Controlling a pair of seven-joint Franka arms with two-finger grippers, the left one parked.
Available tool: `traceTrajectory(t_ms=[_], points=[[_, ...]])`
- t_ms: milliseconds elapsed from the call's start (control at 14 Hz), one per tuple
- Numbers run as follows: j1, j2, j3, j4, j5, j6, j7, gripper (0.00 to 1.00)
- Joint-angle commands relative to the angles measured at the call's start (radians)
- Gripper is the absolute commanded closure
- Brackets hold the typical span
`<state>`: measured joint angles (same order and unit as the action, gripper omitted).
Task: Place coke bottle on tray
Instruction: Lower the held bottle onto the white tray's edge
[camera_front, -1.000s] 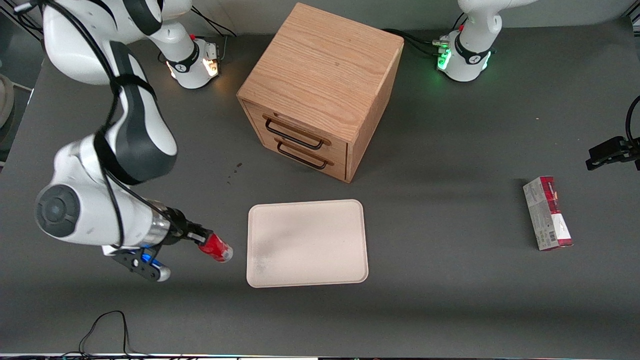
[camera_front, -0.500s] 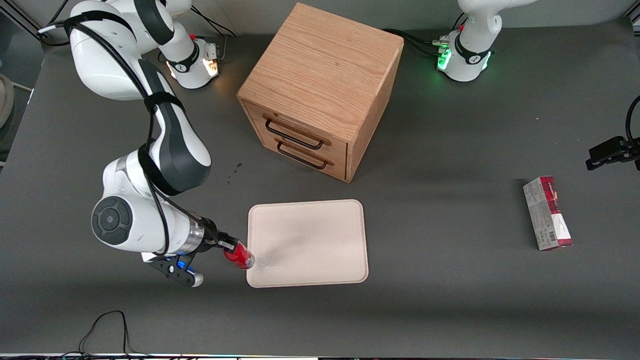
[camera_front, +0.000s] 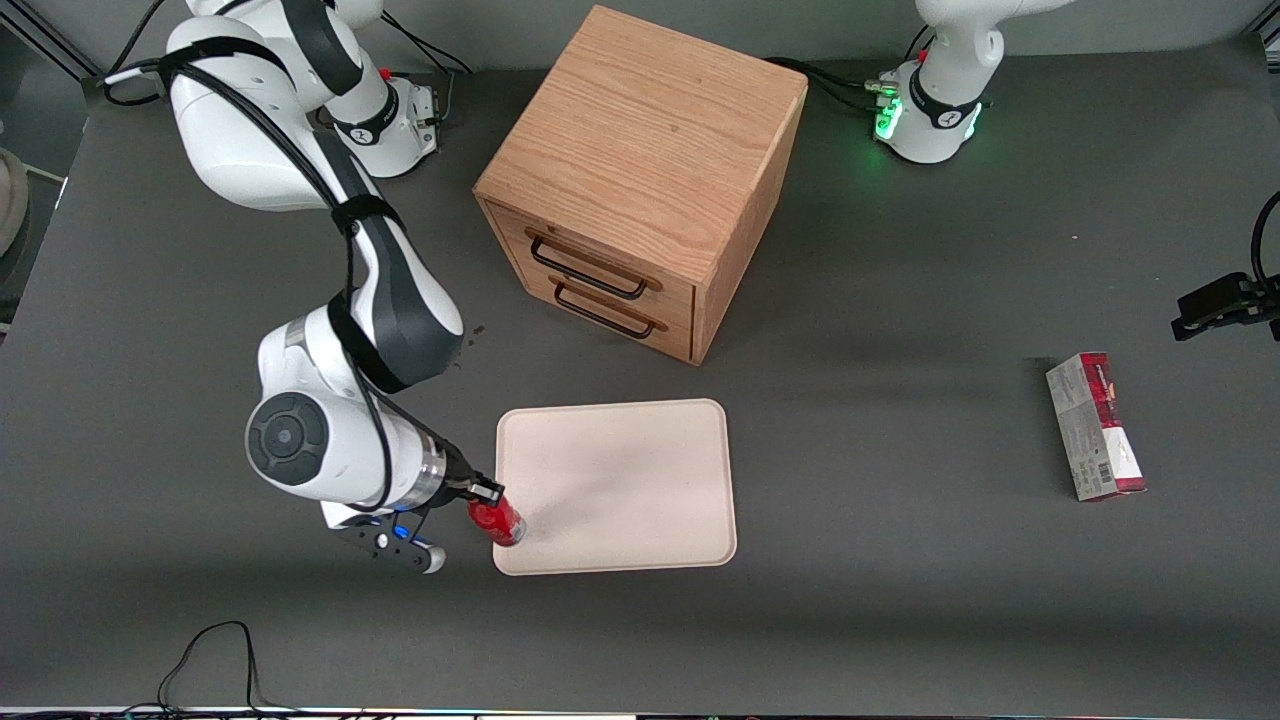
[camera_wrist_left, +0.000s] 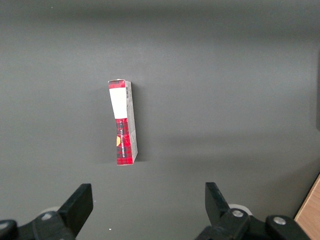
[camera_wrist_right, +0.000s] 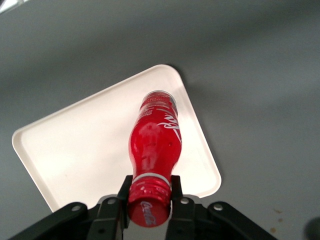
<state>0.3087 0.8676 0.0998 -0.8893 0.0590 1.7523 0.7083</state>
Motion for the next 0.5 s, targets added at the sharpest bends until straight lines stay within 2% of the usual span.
traceTrajectory(t_ms=[0,429], points=[[0.004,0.039,0.003,0.050,-0.016,0.021,-0.075,1.00],[0.017,0.067,0.006,0.050,-0.016,0.024,-0.145,1.00]])
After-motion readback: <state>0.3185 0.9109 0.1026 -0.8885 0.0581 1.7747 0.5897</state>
